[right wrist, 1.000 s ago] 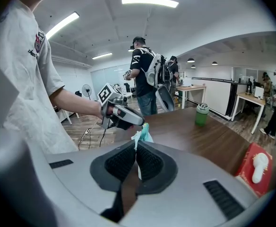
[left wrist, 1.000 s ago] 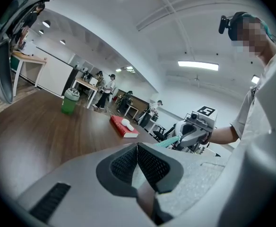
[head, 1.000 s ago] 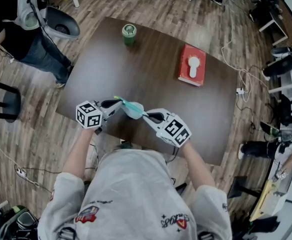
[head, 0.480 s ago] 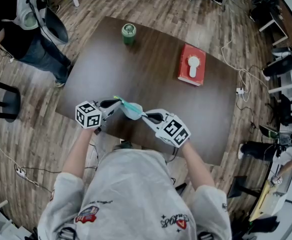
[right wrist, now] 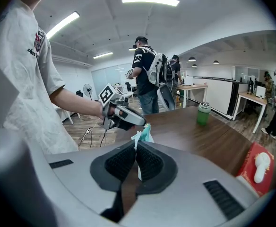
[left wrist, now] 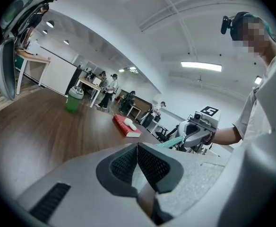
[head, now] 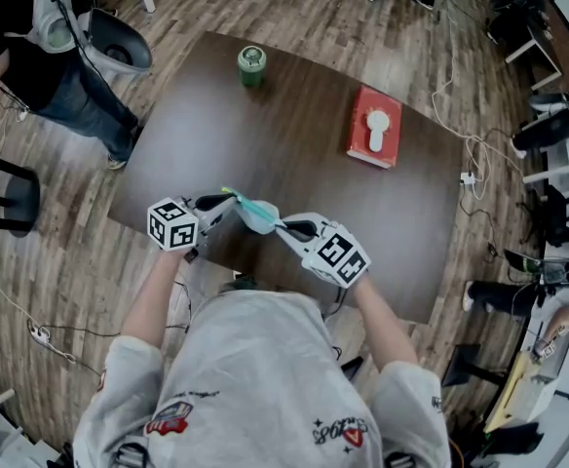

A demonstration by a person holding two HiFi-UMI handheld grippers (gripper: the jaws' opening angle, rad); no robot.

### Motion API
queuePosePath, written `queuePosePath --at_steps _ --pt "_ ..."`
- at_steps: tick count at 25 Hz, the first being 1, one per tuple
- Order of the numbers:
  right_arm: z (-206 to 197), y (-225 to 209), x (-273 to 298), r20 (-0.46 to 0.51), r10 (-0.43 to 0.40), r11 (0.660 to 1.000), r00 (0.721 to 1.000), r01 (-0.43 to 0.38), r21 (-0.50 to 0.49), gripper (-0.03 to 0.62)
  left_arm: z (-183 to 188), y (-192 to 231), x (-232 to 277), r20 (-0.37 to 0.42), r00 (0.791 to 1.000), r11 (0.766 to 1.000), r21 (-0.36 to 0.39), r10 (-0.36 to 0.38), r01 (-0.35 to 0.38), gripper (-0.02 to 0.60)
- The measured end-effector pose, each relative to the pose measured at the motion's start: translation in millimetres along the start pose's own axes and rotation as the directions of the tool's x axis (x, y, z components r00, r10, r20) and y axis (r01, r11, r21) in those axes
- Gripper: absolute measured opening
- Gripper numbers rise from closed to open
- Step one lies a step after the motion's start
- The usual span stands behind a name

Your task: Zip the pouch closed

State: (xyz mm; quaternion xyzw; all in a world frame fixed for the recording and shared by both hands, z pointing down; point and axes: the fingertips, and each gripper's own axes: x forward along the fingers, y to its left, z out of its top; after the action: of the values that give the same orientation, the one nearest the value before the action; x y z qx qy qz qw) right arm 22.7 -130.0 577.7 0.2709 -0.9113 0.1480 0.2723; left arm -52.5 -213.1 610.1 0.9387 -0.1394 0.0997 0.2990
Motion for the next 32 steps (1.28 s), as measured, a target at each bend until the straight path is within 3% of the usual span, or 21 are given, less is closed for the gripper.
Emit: queuePosePath --at_steps 6,14,24,28,32 --pt "3 0 -2 0.003 -0.001 1.0 1.0 0.001 0.005 0.011 0 12 -11 0.028 0.999 0.998 -0.051 0.026 -0.025 0.005" --pt "-2 -2 -5 0.002 -0.007 1.0 1.0 0.007 0.023 0.011 -7 31 -25 0.018 0.996 0.994 -0.062 0.087 -0.085 0.006" --pt "1 0 -1 0.013 0.018 0.999 1.0 -0.019 0.029 0.011 -11 39 -26 -0.014 0.987 0.987 -0.008 0.163 -0.163 0.006" --pt "5 -6 -5 0.064 0.003 0.997 0.998 -0.008 0.07 0.012 -20 29 -18 -0.05 0.986 0.987 0.049 0.157 -0.155 0.006" --pt "9 -12 -3 0.088 -0.004 0.995 0.996 -0.005 0.102 0.012 -24 30 -12 -0.044 0.985 0.986 0.044 0.166 -0.164 0.006"
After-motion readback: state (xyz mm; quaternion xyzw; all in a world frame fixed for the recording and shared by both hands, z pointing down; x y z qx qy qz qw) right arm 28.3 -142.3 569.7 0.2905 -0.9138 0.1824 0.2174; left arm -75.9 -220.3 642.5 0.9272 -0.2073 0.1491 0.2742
